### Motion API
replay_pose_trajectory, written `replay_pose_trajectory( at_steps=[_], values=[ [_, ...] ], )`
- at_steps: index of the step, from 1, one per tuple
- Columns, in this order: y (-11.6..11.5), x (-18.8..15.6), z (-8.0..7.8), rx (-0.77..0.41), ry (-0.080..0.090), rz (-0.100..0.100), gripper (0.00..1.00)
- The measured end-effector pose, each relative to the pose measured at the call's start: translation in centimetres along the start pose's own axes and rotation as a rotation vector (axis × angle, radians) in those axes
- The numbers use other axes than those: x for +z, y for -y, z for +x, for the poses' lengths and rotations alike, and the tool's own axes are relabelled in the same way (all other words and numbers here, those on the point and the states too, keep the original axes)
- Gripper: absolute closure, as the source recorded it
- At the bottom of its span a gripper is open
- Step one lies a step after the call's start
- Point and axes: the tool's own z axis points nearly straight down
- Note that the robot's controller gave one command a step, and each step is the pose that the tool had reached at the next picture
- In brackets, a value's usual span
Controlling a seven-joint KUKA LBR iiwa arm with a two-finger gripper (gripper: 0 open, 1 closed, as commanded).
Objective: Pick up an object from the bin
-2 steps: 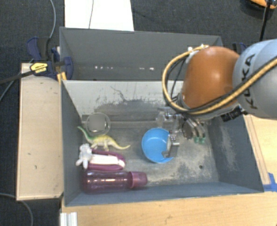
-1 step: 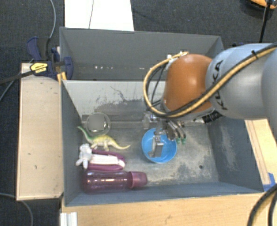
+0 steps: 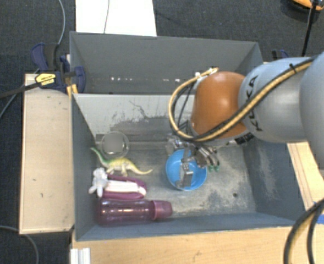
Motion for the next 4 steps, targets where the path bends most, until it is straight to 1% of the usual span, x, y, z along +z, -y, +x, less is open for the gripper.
replay_pose_trajectory(
  at_steps=[1, 2, 3, 4],
  values=[
    [4.5, 1.4, 0.9, 0.068, 0.004, -0.003, 0.00],
    [11.6, 1.8, 1.9, 0.159, 0.005, 0.001, 1.00],
    [11.0, 1.8, 1.7, 0.179, 0.004, 0.000, 0.00],
    [10.4, 1.8, 1.6, 0.198, 0.004, 0.000, 0.00]
  ],
)
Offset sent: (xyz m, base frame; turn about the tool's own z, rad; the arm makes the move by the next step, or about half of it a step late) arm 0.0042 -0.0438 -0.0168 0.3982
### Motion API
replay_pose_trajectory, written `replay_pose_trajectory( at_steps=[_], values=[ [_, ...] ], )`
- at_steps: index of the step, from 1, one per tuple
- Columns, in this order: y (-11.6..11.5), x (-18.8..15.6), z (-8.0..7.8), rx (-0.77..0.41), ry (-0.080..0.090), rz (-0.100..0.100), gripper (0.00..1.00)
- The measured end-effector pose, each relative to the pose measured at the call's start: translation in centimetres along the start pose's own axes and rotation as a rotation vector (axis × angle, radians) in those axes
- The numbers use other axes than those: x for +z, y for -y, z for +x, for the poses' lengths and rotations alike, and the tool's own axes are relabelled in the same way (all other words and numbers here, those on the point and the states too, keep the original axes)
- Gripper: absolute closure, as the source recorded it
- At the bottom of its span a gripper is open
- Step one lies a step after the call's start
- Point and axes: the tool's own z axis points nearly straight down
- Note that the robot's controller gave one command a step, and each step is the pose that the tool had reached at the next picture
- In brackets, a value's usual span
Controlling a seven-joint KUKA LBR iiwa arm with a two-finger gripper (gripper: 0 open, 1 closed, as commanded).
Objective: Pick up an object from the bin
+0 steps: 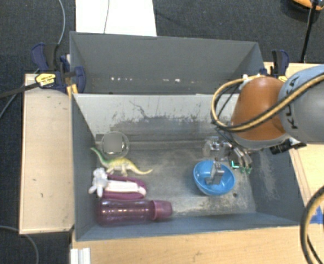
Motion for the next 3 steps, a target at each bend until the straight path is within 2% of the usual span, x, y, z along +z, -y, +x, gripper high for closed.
replay_pose_trajectory(
  at_steps=[1, 2, 3],
  values=[
    [-2.0, 0.0, -0.1, 0.066, 0.002, 0.000, 1.00],
    [-2.6, -0.1, -0.1, 0.085, 0.003, 0.000, 1.00],
    [-4.1, -11.7, -1.5, -0.096, 0.006, -0.001, 1.00]
  ],
)
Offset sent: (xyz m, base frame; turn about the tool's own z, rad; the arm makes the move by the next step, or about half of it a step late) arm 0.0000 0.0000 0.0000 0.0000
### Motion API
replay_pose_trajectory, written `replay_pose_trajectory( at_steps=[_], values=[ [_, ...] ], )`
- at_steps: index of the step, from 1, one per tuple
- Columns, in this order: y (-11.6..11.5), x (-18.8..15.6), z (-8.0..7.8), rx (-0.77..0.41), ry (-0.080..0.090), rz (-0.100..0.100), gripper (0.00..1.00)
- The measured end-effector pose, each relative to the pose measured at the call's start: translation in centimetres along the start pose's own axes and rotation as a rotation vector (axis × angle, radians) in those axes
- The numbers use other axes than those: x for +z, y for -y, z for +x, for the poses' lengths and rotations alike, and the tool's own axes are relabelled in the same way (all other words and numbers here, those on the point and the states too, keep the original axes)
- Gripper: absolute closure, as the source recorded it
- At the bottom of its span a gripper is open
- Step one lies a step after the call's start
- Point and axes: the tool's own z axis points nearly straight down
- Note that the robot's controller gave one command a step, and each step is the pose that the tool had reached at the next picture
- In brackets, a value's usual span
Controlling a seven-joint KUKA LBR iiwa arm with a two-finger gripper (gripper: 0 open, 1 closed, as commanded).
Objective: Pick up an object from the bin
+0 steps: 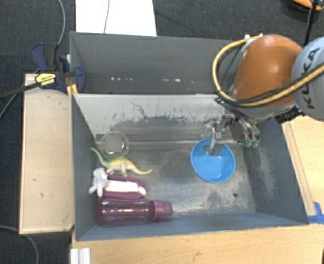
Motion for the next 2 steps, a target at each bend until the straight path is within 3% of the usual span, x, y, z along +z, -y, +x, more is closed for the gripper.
replay_pose_trajectory(
  at_steps=[1, 2],
  values=[
    [0.0, 0.0, 0.0, 0.001, 0.000, 0.000, 1.00],
    [0.4, -4.1, -0.1, -0.015, -0.007, -0.001, 1.00]
  ],
)
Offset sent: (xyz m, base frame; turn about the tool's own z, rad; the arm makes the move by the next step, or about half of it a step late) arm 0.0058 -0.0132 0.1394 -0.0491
